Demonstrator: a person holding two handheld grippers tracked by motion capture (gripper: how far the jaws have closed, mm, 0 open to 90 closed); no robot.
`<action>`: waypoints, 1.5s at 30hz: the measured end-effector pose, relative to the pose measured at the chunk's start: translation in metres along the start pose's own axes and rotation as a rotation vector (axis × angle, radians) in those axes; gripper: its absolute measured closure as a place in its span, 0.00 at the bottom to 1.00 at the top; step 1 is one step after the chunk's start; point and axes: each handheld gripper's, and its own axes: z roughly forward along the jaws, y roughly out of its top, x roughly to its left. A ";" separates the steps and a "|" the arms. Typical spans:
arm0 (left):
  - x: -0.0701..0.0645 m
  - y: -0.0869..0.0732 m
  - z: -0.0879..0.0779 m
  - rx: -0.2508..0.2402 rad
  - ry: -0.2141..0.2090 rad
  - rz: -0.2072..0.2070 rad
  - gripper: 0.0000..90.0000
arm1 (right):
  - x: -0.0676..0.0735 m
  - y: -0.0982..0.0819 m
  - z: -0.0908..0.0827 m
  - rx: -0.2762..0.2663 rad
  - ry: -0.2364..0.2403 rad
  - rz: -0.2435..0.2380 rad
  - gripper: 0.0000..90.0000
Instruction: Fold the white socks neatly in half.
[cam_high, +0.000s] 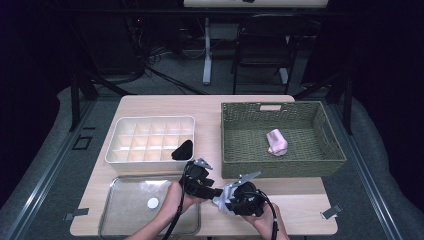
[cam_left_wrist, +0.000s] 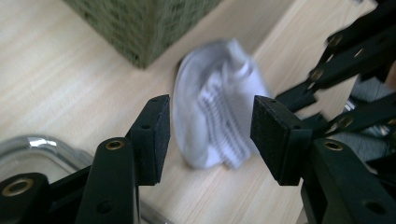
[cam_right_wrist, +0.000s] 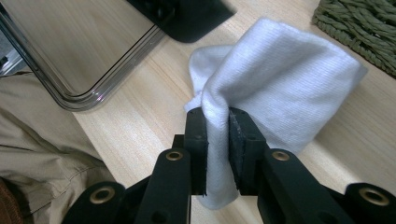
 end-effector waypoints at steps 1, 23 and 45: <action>-0.002 0.001 -0.001 -0.012 -0.001 0.001 0.53 | 0.000 0.000 0.000 0.000 0.000 0.000 0.87; 0.004 -0.005 0.036 0.052 0.012 -0.047 0.47 | -0.005 -0.006 -0.026 -0.043 0.023 0.058 0.57; 0.015 -0.009 0.045 0.074 -0.104 -0.129 0.44 | -0.009 -0.011 0.007 0.051 -0.020 0.126 0.55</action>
